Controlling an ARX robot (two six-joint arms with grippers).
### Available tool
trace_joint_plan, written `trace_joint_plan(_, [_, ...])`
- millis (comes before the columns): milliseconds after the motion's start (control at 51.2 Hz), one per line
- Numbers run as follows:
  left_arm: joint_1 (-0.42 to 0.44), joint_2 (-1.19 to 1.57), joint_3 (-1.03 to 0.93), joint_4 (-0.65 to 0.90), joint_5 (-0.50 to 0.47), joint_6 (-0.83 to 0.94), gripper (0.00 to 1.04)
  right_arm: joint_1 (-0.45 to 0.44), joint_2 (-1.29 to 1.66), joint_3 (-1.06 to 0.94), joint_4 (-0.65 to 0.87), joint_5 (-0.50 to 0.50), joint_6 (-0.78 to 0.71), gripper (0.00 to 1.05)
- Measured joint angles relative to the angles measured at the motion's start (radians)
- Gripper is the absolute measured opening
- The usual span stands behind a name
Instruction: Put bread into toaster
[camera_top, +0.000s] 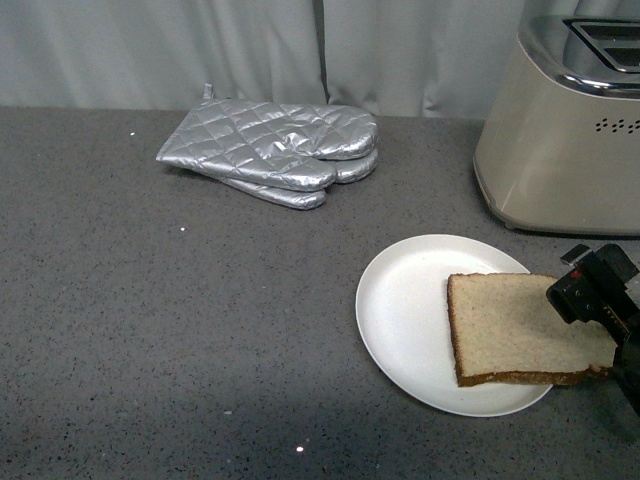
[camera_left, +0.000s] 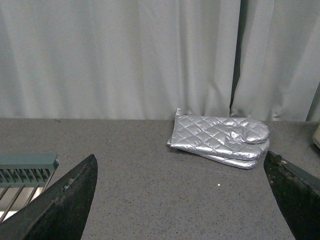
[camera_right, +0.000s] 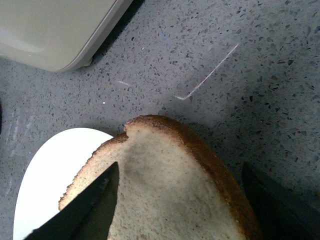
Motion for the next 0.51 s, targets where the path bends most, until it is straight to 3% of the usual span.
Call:
trace_joint_plan(137, [0.000,0.000,0.000,0.000,0.000,0.000,0.98,-0.002,-0.028,0.001,-0.024,-0.003,0.006,0.48])
trace_joint_plan(332, [0.000,0.000,0.000,0.000,0.000,0.000,0.98,0.002,-0.157,0.036,-0.109,-0.018,0.014,0.07])
trace_joint_plan(371, [0.000,0.000,0.000,0.000,0.000,0.000,0.98,0.006,-0.194,0.042,-0.132,-0.025,0.014,0.03])
trace_joint_plan(507, [0.000,0.000,0.000,0.000,0.000,0.000,0.98,0.017,-0.337,0.071,-0.225,-0.032,0.010,0.02])
